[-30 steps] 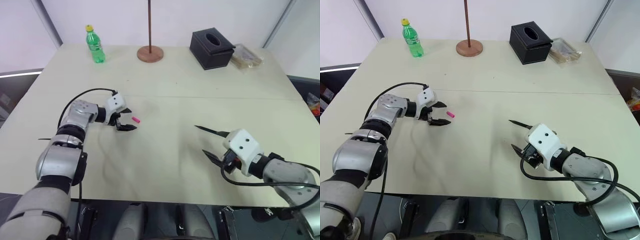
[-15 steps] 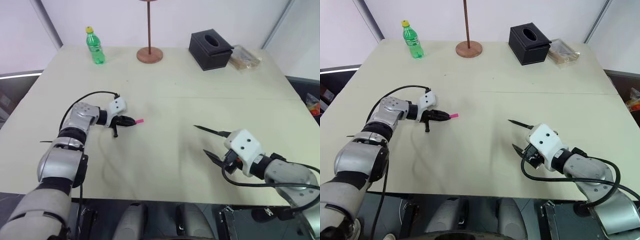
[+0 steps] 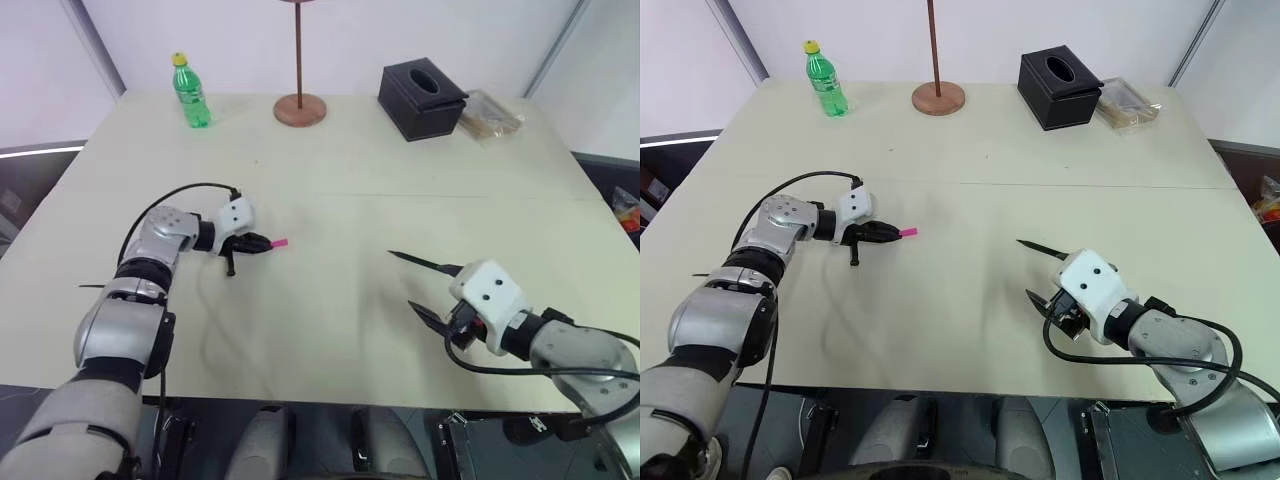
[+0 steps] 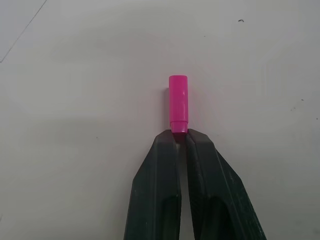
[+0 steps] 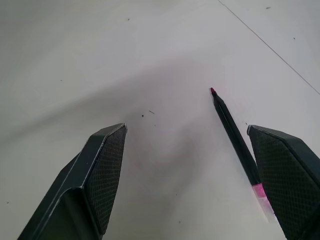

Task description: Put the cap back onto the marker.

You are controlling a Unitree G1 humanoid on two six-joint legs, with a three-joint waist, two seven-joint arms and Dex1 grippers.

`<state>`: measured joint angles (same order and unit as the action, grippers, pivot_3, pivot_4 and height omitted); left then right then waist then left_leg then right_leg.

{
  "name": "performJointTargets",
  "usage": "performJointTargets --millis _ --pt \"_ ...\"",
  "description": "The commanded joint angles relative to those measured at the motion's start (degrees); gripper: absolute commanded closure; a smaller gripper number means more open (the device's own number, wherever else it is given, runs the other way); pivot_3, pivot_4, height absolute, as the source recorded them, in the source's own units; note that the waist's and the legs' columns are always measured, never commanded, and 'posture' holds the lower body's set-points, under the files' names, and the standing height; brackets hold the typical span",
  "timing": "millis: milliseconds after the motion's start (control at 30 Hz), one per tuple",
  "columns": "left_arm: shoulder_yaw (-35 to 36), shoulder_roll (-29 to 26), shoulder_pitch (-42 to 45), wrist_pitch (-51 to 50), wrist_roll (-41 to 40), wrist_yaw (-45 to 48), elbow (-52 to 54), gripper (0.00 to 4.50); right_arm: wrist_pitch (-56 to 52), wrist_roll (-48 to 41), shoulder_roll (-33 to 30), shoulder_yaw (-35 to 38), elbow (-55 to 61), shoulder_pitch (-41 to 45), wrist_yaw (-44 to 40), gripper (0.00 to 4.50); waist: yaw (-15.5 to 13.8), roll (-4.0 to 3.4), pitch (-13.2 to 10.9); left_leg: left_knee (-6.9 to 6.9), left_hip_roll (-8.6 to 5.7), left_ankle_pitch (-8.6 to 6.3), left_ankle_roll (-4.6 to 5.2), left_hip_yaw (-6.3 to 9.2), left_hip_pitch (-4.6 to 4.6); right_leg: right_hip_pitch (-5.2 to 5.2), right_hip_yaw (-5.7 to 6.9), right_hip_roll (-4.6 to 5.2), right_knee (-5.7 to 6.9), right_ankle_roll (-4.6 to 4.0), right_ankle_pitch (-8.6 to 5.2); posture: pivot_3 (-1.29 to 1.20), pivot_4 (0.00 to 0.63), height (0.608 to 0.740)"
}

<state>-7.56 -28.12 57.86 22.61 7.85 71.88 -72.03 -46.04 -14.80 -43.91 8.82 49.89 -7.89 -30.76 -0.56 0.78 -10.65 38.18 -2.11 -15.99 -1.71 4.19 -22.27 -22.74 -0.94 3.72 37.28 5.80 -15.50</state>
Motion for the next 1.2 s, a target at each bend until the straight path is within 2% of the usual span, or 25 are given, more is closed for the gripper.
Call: performJointTargets --millis 33,200,233,300,400,900,1200 --pt "0.6 -0.7 -1.5 0.7 -0.7 2.1 0.6 4.47 0.2 -0.4 -0.5 2.0 2.9 -0.3 -0.3 0.56 0.0 0.0 0.0 0.0 0.0 0.0 0.0 0.0 -0.01 -0.01 0.0 0.0 0.0 0.0 0.0 0.0 0.15 0.74" --pt "0.9 -1.1 -2.9 0.5 -1.1 3.4 1.4 4.47 0.4 -0.3 -0.7 1.4 2.2 0.4 -0.5 0.56 0.2 0.01 0.0 -0.01 0.0 0.0 0.0 0.0 -0.04 -0.03 0.0 0.0 -0.01 0.0 0.0 0.0 0.15 0.74" --pt "0.9 -1.1 -3.1 0.6 -1.0 3.5 1.6 3.89 0.4 -0.3 -0.7 1.3 2.1 0.5 -0.7 0.56 0.2 0.01 0.0 -0.01 0.0 0.0 0.01 0.0 -0.04 -0.03 0.0 0.0 -0.01 0.0 0.0 0.0 0.15 0.74" --pt "0.9 -0.9 -3.3 0.6 -0.9 3.7 1.8 3.41 0.5 -0.3 -0.8 1.4 1.9 0.7 -0.9 0.56 0.3 0.01 0.0 -0.01 0.0 0.0 0.01 0.0 -0.04 -0.03 0.01 0.0 -0.01 0.0 0.0 0.0 0.15 0.74" --pt "0.7 -0.7 -3.8 1.2 -0.8 4.2 2.3 1.98 0.6 -0.3 -1.0 1.3 1.6 1.1 -1.2 0.56 0.3 0.01 0.0 -0.01 0.0 0.0 0.0 0.0 -0.03 -0.03 0.01 0.0 -0.01 0.0 0.0 0.0 0.15 0.74" --pt "0.3 4.7 -3.7 0.6 -0.9 0.9 2.5 1.98 0.3 -0.2 -1.5 2.0 1.5 1.5 -1.9 0.56 -0.4 0.02 0.0 0.04 -0.03 0.0 0.01 0.05 -0.04 0.08 0.05 0.14 -0.04 0.07 0.01 0.0 0.15 0.74" --pt "0.3 6.0 -3.4 0.6 -0.7 -1.0 2.1 1.98 0.1 0.0 -1.4 2.2 1.9 1.0 -1.6 0.56 -0.4 0.02 0.0 0.05 -0.05 0.0 0.01 0.1 -0.03 0.11 0.09 0.15 -0.05 0.08 0.01 0.0 0.15 0.74"
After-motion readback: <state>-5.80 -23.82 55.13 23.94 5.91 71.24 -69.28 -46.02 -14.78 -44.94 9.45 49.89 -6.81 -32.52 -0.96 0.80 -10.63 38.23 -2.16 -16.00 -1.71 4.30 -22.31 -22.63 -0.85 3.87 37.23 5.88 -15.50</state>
